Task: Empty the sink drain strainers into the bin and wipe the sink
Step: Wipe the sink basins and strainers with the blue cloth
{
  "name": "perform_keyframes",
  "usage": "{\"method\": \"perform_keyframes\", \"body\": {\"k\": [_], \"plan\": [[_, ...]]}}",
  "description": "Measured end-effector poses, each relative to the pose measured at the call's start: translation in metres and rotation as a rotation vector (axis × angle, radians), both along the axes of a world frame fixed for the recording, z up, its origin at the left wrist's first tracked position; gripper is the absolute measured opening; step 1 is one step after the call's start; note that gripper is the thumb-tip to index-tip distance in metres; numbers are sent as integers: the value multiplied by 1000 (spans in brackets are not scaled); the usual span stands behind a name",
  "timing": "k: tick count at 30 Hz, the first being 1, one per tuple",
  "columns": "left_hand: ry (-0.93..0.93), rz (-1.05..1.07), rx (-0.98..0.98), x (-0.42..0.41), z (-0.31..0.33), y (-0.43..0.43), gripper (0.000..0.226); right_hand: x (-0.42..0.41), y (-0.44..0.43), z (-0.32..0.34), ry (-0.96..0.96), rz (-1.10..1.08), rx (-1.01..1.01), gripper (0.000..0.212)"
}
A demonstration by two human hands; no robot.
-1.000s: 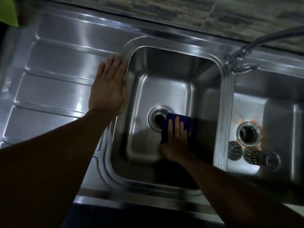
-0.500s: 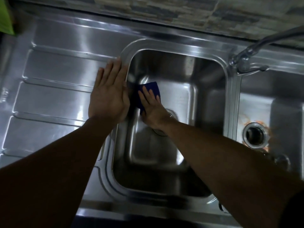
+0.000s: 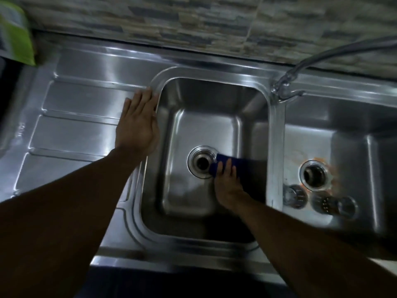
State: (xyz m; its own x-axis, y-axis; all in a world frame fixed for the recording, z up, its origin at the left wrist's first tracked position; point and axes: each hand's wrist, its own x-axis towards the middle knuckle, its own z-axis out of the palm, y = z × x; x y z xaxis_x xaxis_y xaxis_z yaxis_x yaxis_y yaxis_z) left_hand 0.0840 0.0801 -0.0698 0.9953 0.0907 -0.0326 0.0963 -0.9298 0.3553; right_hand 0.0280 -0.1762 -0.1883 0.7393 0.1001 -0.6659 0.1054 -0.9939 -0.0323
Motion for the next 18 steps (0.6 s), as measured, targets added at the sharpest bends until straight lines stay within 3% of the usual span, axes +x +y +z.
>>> {"method": "perform_keyframes", "body": {"k": [5, 9, 13, 18], "plan": [[154, 94, -90, 0, 17, -24, 55, -18, -29, 46, 219, 226, 50, 71], [46, 68, -175, -70, 19, -80, 57, -27, -34, 100, 47, 217, 206, 61], [122, 48, -265, -136, 7, -127, 54, -44, -58, 153, -200, 131, 531, 62], [248, 9, -318, -196, 2, -182, 50, -66, -115, 186, -429, 4, 617, 68]]}}
